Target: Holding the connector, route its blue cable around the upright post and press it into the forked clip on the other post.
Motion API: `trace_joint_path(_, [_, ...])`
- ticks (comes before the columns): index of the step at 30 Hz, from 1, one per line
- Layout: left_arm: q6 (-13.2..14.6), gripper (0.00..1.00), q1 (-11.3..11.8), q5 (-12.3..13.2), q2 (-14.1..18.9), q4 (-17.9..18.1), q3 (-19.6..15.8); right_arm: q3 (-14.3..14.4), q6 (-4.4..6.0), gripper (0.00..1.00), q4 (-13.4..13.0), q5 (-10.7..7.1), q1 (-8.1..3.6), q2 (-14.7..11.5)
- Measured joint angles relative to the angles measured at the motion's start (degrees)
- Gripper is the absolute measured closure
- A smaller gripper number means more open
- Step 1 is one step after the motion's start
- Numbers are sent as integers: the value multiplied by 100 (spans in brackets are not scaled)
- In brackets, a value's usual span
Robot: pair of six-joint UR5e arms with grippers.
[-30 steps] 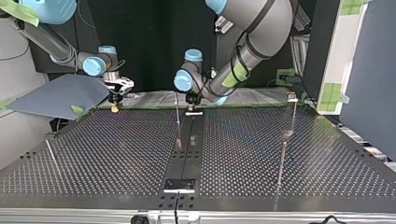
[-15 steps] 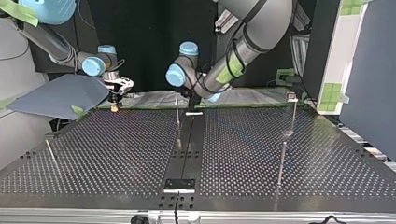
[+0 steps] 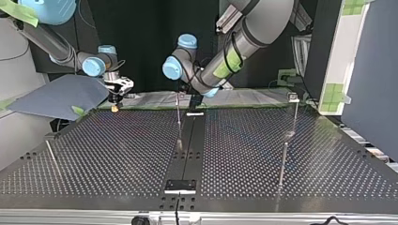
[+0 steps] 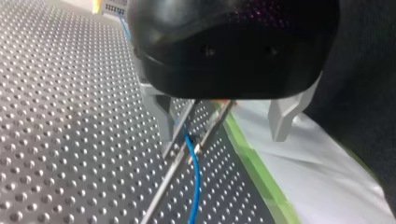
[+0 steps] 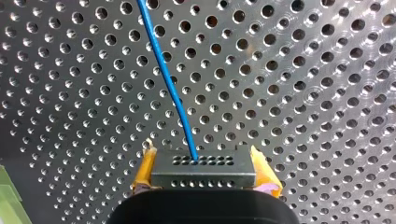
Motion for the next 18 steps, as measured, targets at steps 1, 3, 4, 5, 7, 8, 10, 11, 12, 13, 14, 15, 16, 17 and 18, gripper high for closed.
trace_joint_path(1, [-8,0,-23,-2,8,-1,-5,0,0,100,2,0,-1,0])
trace_joint_path(3, [-30,0,-55,-7,14,-2,-9,0,0,100,5,0,-2,0])
trace_joint_path(4, [-45,0,-73,-9,17,-3,-9,0,0,100,5,0,-2,0])
trace_joint_path(5, [-55,0,-86,-11,17,-4,-9,0,0,100,7,0,-2,0])
trace_joint_path(7, [-72,0,-112,-16,17,-4,-10,-1,0,100,10,0,-5,0])
trace_joint_path(8, [-80,0,-121,-17,17,-5,-10,-1,2,100,11,0,-8,0])
trace_joint_path(10, [-97,0,-136,-19,18,-5,-11,0,5,100,15,0,-14,0])
trace_joint_path(11, [-105,0,-140,-21,18,-7,-11,0,6,100,15,0,-16,0])
trace_joint_path(12, [-115,0,-143,-23,18,-8,-11,0,7,100,16,0,-18,-1])
trace_joint_path(13, [-129,0,-146,-25,19,-10,-11,0,7,100,17,0,-20,0])
trace_joint_path(14, [-139,0,-146,-26,19,-11,-12,0,8,100,17,0,-23,0])
trace_joint_path(15, [-146,0,-147,-28,19,-12,-14,0,8,100,17,0,-26,0])
trace_joint_path(16, [-153,0,-150,-31,19,-12,-13,0,8,100,17,0,-28,0])
trace_joint_path(17, [-158,0,-153,-33,19,-13,-13,0,9,100,17,0,-31,0])
trace_joint_path(18, [-162,0,-154,-35,19,-13,-13,0,8,100,19,-1,-34,0])
